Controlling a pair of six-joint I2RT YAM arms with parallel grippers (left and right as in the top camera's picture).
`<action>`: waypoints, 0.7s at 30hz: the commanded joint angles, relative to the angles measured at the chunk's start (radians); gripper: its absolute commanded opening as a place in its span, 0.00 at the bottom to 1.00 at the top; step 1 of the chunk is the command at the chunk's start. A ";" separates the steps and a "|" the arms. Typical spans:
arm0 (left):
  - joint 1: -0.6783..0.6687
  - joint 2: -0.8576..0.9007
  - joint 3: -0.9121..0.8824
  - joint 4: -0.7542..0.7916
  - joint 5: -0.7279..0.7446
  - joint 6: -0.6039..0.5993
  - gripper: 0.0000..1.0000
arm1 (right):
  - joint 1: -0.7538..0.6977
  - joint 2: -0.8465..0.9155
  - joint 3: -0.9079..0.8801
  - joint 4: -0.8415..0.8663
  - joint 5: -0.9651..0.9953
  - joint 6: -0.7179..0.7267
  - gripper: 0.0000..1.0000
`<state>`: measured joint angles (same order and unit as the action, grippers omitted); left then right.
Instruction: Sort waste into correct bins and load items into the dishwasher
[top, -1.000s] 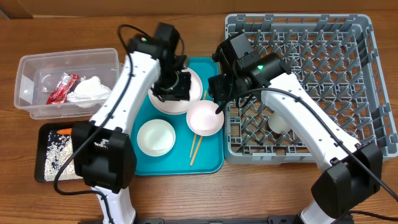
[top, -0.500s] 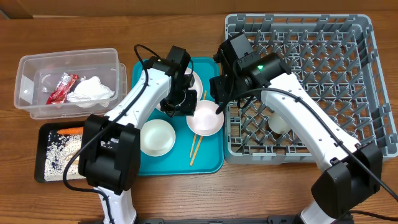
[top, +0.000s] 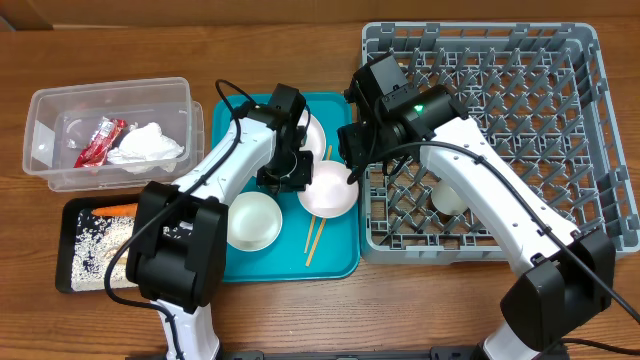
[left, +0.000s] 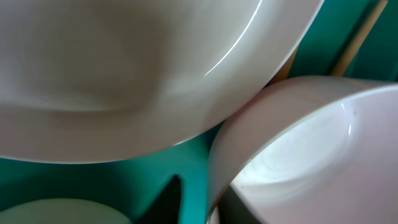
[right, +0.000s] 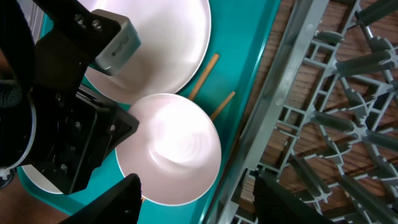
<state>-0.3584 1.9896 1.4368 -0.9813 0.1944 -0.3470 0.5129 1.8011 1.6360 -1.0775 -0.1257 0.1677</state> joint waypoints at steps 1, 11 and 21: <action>-0.002 -0.013 -0.009 0.004 -0.013 -0.009 0.04 | 0.002 -0.003 -0.003 0.002 0.006 0.000 0.61; 0.000 -0.014 0.126 -0.118 -0.028 0.000 0.04 | 0.002 -0.003 -0.003 0.003 0.005 0.000 0.77; -0.002 -0.014 0.377 -0.306 -0.029 0.011 0.04 | 0.002 -0.003 -0.003 -0.002 -0.027 0.020 0.59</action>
<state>-0.3584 1.9896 1.7794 -1.2732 0.1741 -0.3416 0.5129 1.8011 1.6360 -1.0836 -0.1333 0.1764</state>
